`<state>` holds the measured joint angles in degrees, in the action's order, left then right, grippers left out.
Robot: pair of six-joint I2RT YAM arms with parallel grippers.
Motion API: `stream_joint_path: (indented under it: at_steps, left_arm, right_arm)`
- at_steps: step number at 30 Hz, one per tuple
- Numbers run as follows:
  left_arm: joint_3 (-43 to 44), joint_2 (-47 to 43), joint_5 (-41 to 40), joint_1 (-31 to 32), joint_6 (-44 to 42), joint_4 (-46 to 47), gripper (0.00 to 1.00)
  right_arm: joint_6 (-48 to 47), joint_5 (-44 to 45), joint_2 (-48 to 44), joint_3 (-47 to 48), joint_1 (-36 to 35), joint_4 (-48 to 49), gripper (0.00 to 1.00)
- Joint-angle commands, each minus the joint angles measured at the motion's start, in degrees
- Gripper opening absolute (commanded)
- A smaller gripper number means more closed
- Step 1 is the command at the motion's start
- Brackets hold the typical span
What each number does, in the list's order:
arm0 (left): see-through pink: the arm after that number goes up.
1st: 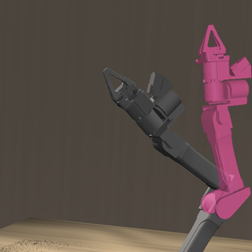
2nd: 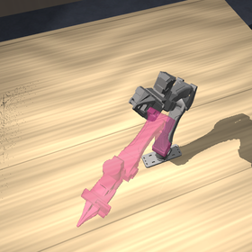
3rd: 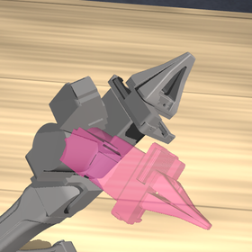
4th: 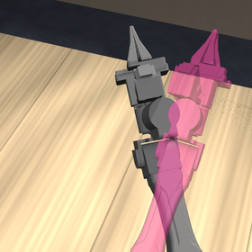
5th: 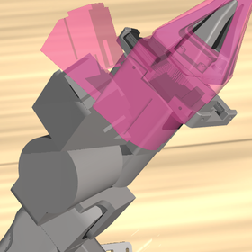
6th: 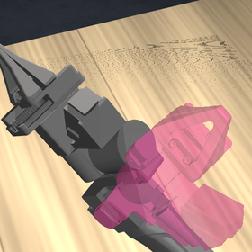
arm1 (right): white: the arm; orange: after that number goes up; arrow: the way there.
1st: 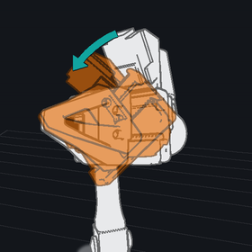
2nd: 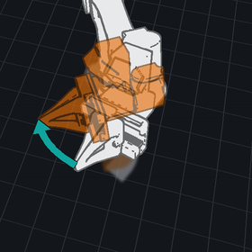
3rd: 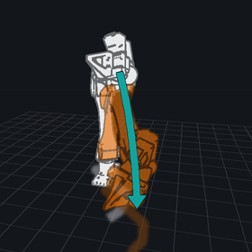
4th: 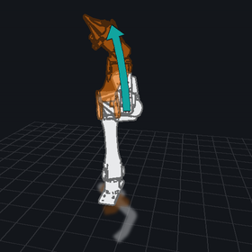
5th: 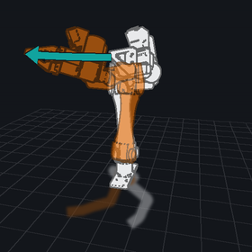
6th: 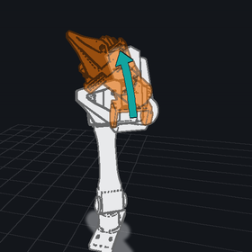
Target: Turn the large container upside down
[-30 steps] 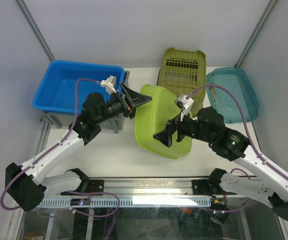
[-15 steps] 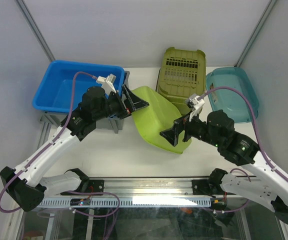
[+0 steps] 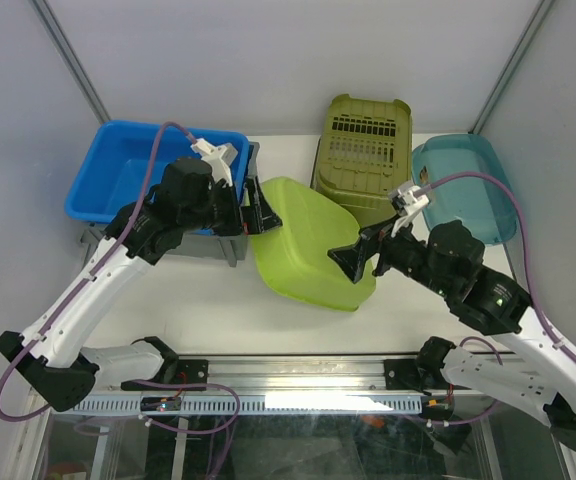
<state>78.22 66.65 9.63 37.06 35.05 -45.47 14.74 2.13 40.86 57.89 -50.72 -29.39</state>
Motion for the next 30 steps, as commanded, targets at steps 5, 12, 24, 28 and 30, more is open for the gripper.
stream_joint_path:
  at_steps: [5,12,24,28,30]
  left_arm:
    - [5.9,0.1,-11.0,-0.1,-6.2,-15.9,0.99]
    - [10.7,0.4,-20.6,-0.1,-6.5,-23.0,0.99]
    - [0.6,-2.7,-9.8,3.8,-0.7,-14.6,0.99]
    - [-6.6,-3.8,-11.1,13.6,9.3,-11.3,0.99]
    - [-9.3,-4.1,-12.9,18.0,15.3,-10.1,0.99]
  right_arm:
    - [-2.5,8.1,-0.6,4.5,0.1,0.7,0.99]
    - [-4.2,14.1,0.7,6.3,0.1,-1.3,0.99]
    - [-0.4,21.6,4.3,5.6,0.1,-6.3,0.99]
    - [1.8,19.1,4.6,3.5,0.1,-6.1,0.99]
    - [2.3,19.2,4.4,2.3,0.1,-5.4,0.99]
